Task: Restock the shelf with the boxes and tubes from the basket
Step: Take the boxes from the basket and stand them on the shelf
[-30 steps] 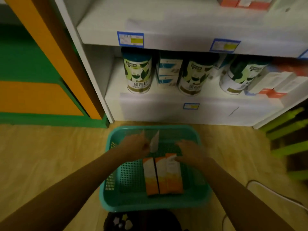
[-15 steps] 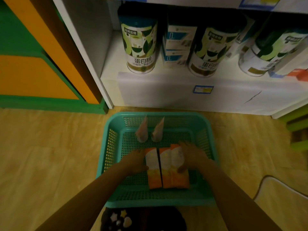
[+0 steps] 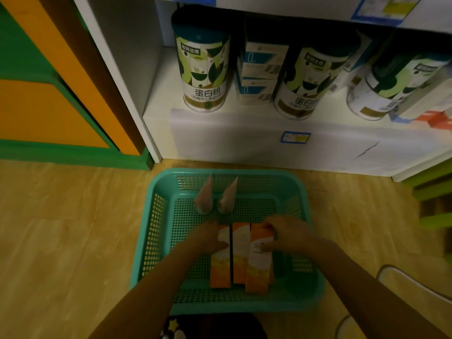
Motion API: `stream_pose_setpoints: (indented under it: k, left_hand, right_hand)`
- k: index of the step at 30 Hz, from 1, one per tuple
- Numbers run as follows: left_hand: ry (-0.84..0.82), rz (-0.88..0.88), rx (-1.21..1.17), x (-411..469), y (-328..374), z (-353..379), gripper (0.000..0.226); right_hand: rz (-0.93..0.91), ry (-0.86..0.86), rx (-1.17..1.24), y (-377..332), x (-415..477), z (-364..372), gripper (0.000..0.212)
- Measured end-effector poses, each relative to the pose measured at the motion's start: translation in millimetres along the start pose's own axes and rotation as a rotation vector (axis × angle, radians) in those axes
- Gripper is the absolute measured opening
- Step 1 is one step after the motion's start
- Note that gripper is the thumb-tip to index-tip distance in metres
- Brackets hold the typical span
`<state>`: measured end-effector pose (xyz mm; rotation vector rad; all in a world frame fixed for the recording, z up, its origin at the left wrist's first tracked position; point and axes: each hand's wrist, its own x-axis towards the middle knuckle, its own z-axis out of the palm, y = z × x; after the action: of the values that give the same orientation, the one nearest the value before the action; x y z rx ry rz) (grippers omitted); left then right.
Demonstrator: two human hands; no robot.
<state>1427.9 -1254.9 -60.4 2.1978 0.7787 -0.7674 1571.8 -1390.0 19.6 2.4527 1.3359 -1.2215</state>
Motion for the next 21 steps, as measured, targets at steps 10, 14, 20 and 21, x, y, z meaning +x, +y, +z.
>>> stream_pose_setpoints:
  k: [10,14,20,21]
  left_hand:
    - [0.129,0.259,-0.039,-31,3,-35,0.035]
    - [0.366,0.347,-0.119,-66,11,-79,0.026]
    - [0.555,0.393,-0.054,-134,39,-169,0.036]
    - [0.578,0.408,-0.061,-147,45,-185,0.035]
  right_hand:
    - [-0.038,0.016,0.033,-2,-15,-11,0.043]
    - [-0.029,0.124,0.067,-9,-38,-37,0.043]
    - [-0.083,0.371,0.05,-39,-91,-118,0.028]
    - [-0.088,0.408,0.041,-45,-101,-131,0.027]
